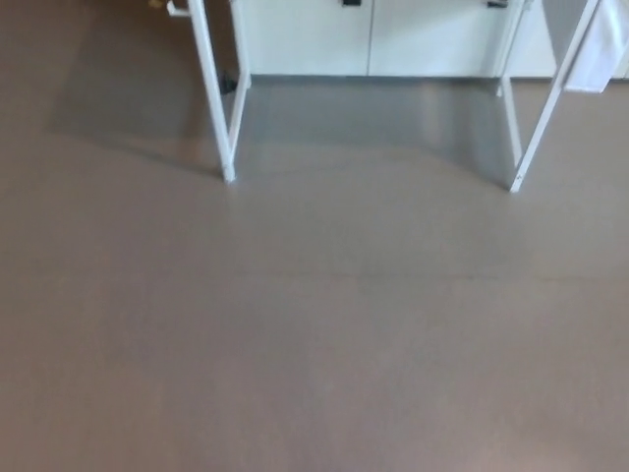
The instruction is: The robot walk towards a table in front and uses its left hand to pick up the pot from the base and pour water to the cup on the right hand side
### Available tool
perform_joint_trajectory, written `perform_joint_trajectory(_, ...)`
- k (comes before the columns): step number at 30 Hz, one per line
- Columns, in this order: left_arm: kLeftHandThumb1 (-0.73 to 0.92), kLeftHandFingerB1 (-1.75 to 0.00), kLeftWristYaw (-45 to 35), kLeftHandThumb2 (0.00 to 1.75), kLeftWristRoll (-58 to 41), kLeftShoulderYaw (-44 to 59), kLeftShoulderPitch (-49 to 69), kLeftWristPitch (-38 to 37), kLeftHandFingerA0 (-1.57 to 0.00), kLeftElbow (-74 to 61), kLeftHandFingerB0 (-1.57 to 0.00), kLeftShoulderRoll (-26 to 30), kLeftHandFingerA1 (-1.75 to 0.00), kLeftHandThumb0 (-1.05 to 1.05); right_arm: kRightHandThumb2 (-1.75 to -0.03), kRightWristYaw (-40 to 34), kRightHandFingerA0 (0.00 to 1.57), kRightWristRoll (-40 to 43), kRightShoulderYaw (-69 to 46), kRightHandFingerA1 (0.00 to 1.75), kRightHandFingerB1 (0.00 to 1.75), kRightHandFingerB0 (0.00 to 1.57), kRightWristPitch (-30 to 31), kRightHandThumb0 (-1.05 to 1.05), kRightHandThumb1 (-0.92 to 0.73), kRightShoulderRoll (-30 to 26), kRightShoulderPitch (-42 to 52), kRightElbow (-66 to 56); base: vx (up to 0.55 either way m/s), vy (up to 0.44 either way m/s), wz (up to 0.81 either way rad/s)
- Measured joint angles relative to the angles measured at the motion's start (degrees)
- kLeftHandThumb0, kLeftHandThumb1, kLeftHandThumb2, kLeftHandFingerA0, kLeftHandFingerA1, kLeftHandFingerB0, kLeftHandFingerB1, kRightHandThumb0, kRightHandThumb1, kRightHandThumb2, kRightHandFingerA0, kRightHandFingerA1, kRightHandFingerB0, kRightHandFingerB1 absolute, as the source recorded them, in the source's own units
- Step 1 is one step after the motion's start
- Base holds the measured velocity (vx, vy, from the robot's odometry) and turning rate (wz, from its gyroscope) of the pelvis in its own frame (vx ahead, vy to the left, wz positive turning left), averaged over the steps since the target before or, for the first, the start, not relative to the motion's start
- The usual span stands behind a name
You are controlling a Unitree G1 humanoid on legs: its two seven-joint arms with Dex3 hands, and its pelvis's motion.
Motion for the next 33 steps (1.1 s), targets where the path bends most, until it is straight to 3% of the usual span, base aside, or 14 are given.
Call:
perform_joint_trajectory(2,0.63,-0.40,0.00,0.58,-0.01,-0.02,-0.22,-0.08,-0.61,0.31,-0.48,0.03,-0.48,-0.22,-0.57,0.03,0.68,-0.09,0.18,0.56,0.42,0.47,-0.21,-0.33,-0.60,0.14,0.02,0.14,0.50,0.309,-0.26)
perform_joint_trajectory(3,0.55,-0.46,0.01,0.68,-0.02,0.05,-0.16,-0.29,-0.56,0.47,-0.45,0.30,-0.53,-0.30,-0.57,0.06,0.67,-0.11,0.23,0.57,0.43,0.47,-0.55,-0.32,-0.60,0.22,0.05,0.07,0.49,0.299,-0.17)
perform_joint_trajectory(5,0.62,-0.41,0.00,0.58,0.00,-0.02,0.51,-0.99,-0.58,0.97,-0.47,0.41,-0.48,-0.22,-0.57,0.17,0.67,-0.04,0.06,0.57,0.43,0.46,-1.20,-0.33,-0.60,0.18,1.34,0.27,0.43,0.200,0.04)
perform_joint_trajectory(10,0.62,-0.40,-0.03,0.58,0.39,-0.85,5.08,-3.15,-0.56,3.77,-0.45,0.09,-0.47,-0.23,-0.57,0.27,0.69,0.00,-0.19,0.58,0.43,0.46,-2.79,-0.34,-0.59,0.14,7.35,1.92,0.43,0.079,0.09)
perform_joint_trajectory(11,0.54,-0.46,-0.03,0.68,0.45,-1.03,5.64,-3.45,-0.55,4.09,-0.43,0.09,-0.53,-0.31,-0.58,0.26,0.67,-0.01,-0.23,0.65,0.42,0.42,-3.03,-0.38,-0.60,0.14,7.96,2.17,0.40,-0.016,0.18)
perform_joint_trajectory(12,0.53,-0.46,-0.01,0.68,0.54,-1.18,6.32,-3.65,-0.54,4.36,-0.43,0.09,-0.53,-0.31,-0.81,0.24,0.61,-0.02,-0.23,0.69,0.52,0.33,-3.26,-0.43,-0.45,0.13,8.57,2.38,0.42,-0.074,0.29)
perform_joint_trajectory(16,0.53,-0.46,0.45,0.68,0.81,-1.71,8.82,-4.59,-0.54,4.80,-0.43,0.09,-0.53,-0.31,-0.81,0.03,0.61,-0.28,0.14,0.69,0.52,0.33,-4.20,-0.43,-0.45,0.52,12.02,2.94,0.52,-0.149,0.40)
perform_joint_trajectory(17,0.53,-0.47,0.51,0.69,0.86,-1.93,8.62,-4.78,-0.55,4.75,-0.43,-0.07,-0.54,-0.33,-0.57,-0.03,0.66,-0.29,0.11,0.63,0.41,0.42,-4.62,-0.35,-0.58,0.33,12.13,2.67,0.48,-0.268,0.68)
perform_joint_trajectory(24,0.55,-0.46,0.83,0.69,1.26,-2.75,10.76,-6.18,-0.52,5.03,-0.43,0.04,-0.53,-0.32,-0.57,-0.95,0.65,-0.42,0.08,0.60,0.41,0.40,-5.56,-0.38,-0.59,0.07,11.66,3.16,0.38,-0.147,0.12)
perform_joint_trajectory(33,0.52,-0.47,1.30,0.69,2.17,-3.33,9.53,-6.61,-0.55,4.37,-0.44,1.01,-0.55,-0.33,-0.58,-1.53,0.68,-1.13,0.98,0.63,0.43,0.44,-6.69,-0.36,-0.59,0.71,10.34,6.22,0.45,0.107,-0.22)
